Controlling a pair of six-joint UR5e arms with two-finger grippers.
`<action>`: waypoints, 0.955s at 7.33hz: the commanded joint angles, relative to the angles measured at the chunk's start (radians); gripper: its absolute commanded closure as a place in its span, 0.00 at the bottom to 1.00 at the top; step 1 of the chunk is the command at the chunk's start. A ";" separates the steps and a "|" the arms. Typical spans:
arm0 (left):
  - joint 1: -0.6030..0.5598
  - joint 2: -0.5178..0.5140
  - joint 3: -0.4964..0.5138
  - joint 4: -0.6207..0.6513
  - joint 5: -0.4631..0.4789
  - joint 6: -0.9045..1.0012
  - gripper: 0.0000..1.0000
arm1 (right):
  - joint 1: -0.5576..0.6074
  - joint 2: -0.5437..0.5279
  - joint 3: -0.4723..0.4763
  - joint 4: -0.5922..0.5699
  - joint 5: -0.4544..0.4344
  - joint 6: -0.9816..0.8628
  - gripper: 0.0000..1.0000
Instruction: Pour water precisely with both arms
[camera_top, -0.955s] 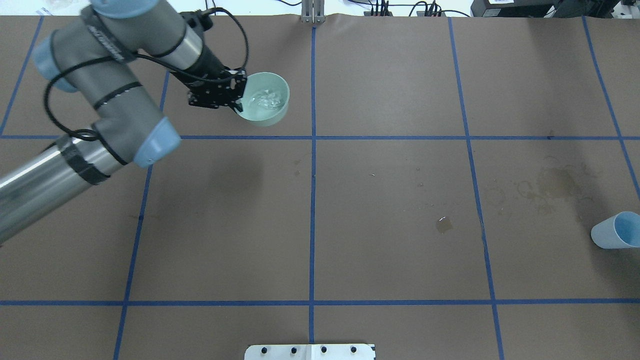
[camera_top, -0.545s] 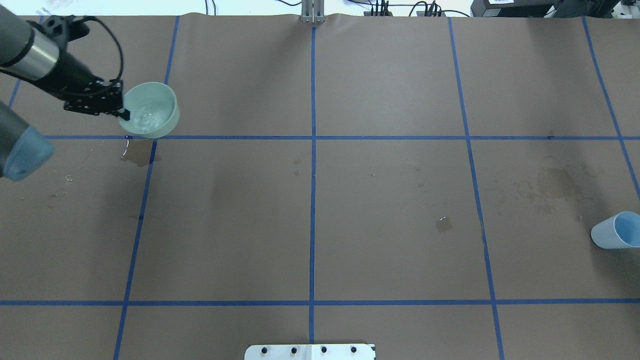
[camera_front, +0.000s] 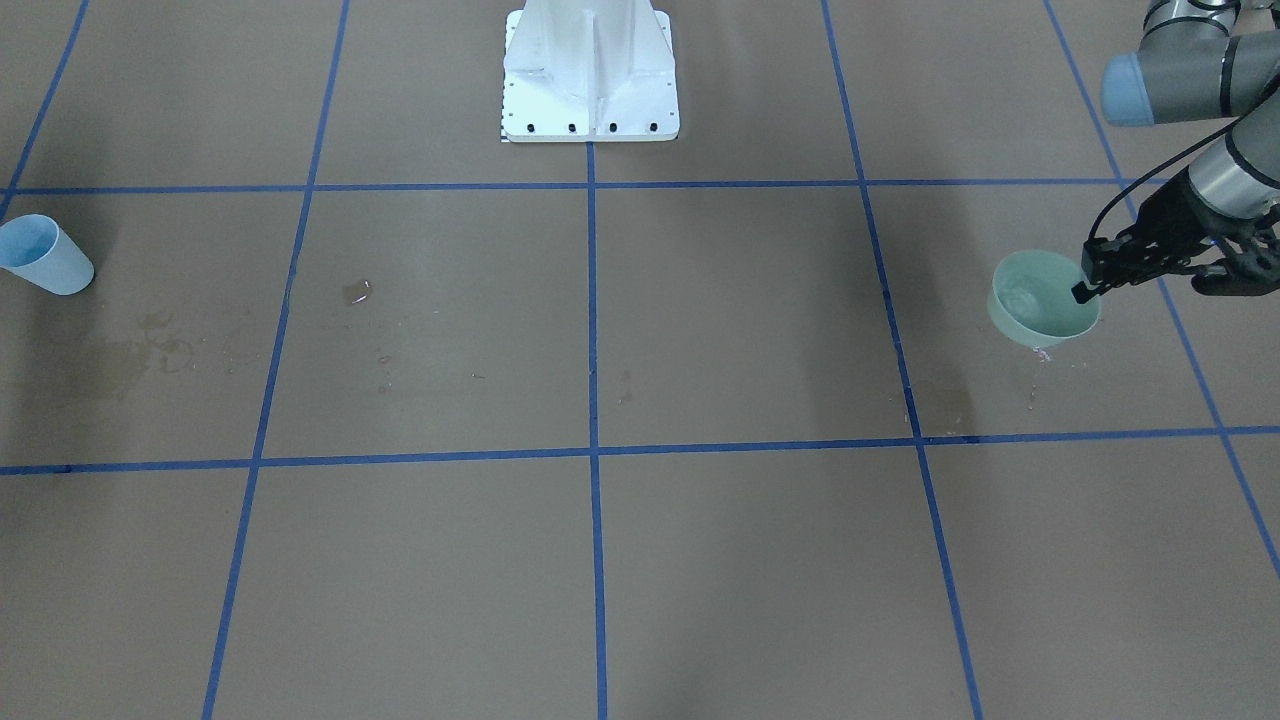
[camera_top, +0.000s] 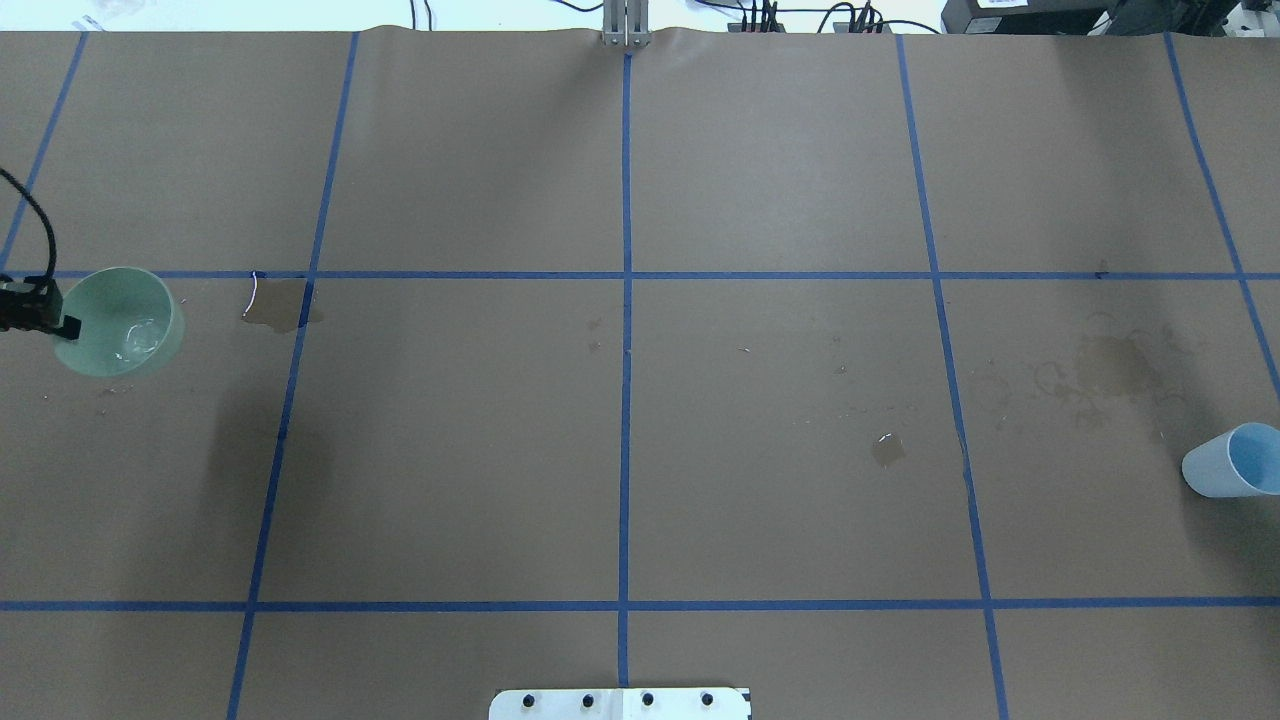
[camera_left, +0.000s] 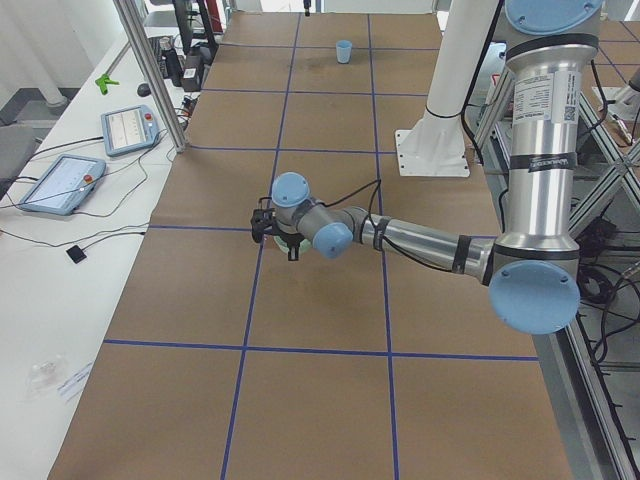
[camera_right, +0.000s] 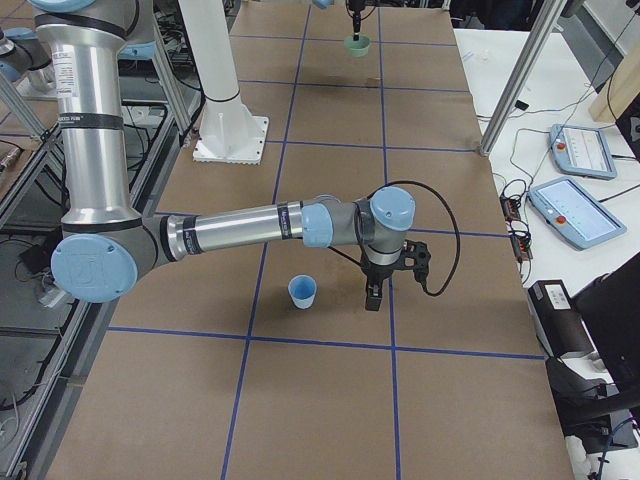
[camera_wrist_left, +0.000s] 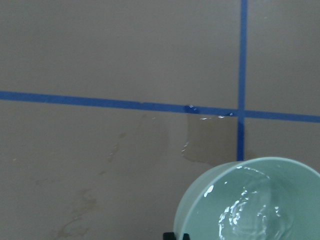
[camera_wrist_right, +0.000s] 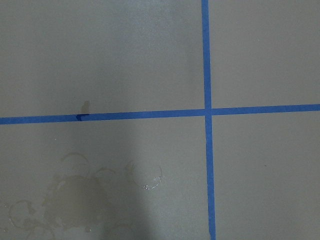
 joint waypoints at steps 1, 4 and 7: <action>0.007 0.135 -0.014 -0.128 0.045 -0.019 1.00 | 0.000 0.002 0.001 0.000 -0.001 0.000 0.01; 0.072 0.146 -0.016 -0.203 0.047 -0.166 1.00 | 0.000 0.002 0.001 0.000 -0.001 0.000 0.01; 0.187 0.156 -0.016 -0.220 0.059 -0.210 1.00 | 0.000 0.006 -0.001 0.000 -0.001 0.000 0.01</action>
